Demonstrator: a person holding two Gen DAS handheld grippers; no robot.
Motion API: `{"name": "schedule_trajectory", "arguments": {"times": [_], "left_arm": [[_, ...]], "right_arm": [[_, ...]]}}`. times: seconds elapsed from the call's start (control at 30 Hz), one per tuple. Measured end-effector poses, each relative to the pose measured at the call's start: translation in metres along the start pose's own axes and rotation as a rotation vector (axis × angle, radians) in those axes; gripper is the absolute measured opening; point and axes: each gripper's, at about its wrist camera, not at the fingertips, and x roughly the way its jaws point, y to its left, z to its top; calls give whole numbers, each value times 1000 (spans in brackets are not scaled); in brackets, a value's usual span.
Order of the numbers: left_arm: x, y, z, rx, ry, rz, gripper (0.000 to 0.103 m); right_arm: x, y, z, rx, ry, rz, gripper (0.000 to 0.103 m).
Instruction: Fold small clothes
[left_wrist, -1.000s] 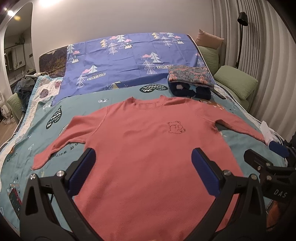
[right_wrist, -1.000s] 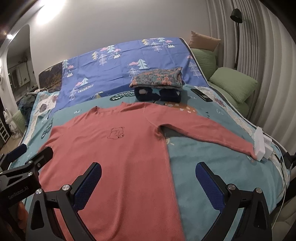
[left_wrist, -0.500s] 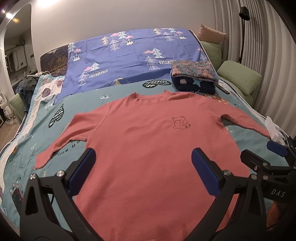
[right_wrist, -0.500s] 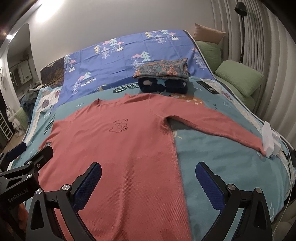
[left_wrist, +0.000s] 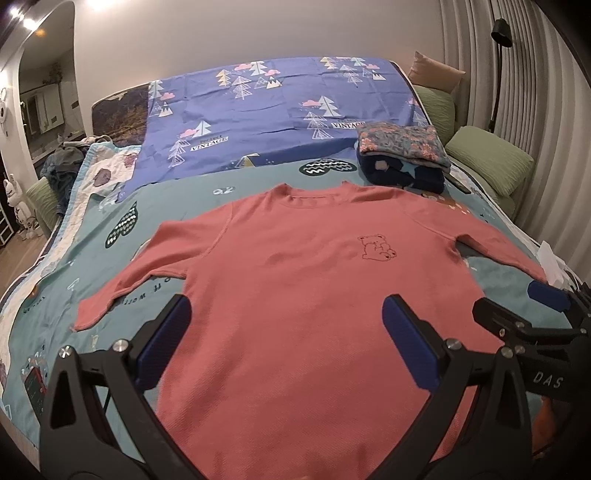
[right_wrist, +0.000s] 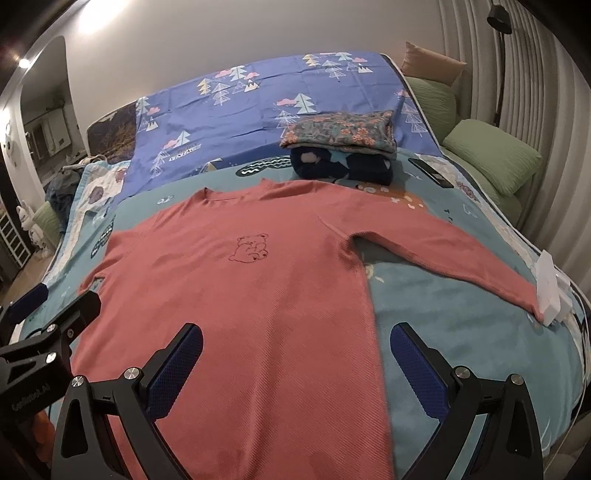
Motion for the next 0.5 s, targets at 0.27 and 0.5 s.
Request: {"name": "schedule_trajectory", "arguments": {"times": [0.27,0.5], "left_arm": [[0,23,-3,-40,-4,31,103],[2,37,-5,-60,11,34,103]], "right_arm": [[5,26,7,-43,9,14,103],[8,46,7,-80,19,19,103]]}}
